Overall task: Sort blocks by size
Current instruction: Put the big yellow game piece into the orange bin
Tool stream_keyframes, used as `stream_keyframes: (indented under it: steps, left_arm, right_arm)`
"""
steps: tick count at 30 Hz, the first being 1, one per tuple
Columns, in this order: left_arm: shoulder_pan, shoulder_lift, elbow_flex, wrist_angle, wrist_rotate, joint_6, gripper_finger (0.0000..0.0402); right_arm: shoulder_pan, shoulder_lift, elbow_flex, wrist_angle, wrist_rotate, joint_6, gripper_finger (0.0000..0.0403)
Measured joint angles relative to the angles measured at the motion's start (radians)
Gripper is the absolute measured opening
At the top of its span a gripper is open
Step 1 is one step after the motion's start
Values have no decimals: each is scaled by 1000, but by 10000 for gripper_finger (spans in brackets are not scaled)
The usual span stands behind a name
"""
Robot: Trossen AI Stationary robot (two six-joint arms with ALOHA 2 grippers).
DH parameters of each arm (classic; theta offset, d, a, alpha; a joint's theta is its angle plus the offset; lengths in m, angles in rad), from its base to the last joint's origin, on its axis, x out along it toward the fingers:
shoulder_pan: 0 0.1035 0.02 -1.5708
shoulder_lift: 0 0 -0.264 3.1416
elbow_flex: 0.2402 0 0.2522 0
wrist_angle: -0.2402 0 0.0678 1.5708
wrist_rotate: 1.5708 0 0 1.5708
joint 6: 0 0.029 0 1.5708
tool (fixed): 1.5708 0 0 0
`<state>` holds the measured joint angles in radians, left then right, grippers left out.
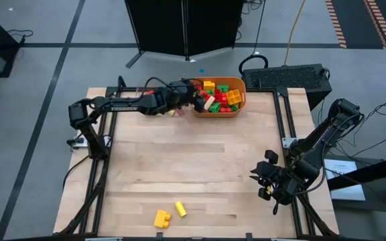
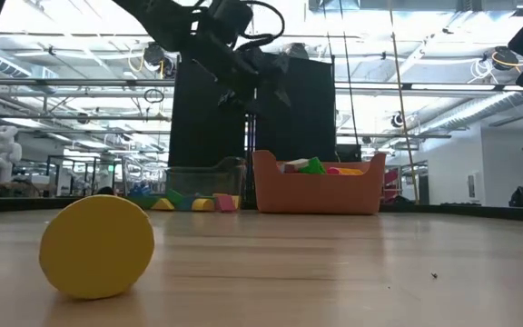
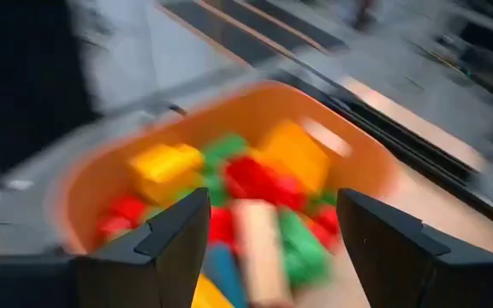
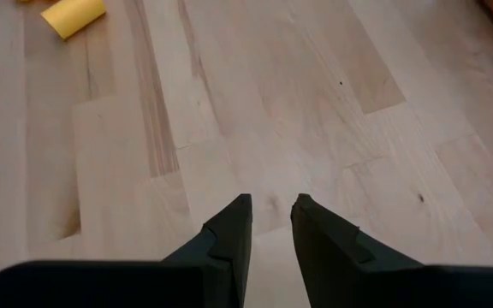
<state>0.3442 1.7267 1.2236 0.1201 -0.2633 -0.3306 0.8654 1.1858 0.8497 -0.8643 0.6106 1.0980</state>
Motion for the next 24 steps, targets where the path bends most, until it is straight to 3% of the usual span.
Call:
stream_keyframes:
  steps: [2, 4, 6, 9, 12, 14, 21, 24]
  left_arm:
    - [-1, -12, 25, -39, 150, 26, 258]
    - [-14, -43, 62, -123, 369, 46, 259]
    - [-43, -80, 96, -240, 547, -12, 260]
    - [-147, -139, 109, -471, 665, -32, 261]
    - [-316, -201, 109, -669, 653, -6, 261]
    - [-438, -234, 109, -755, 590, -9, 261]
    - [-828, -224, 111, -741, 242, -187, 262]
    - [-928, -164, 108, -767, 95, -382, 262]
  right_arm:
    - [0, 0, 0, 0, -1, -2, 79]
    - [0, 0, 0, 0, -6, -2, 79]
    - [0, 0, 0, 0, -8, 4, 79]
    - [0, 0, 0, 0, -9, 6, 79]
    - [0, 0, 0, 0, -6, 6, 79]
    - [0, 0, 0, -1, -5, 3, 79]
    - [0, 0, 0, -1, -8, -11, 79]
    - [0, 0, 0, 2, -8, -11, 79]
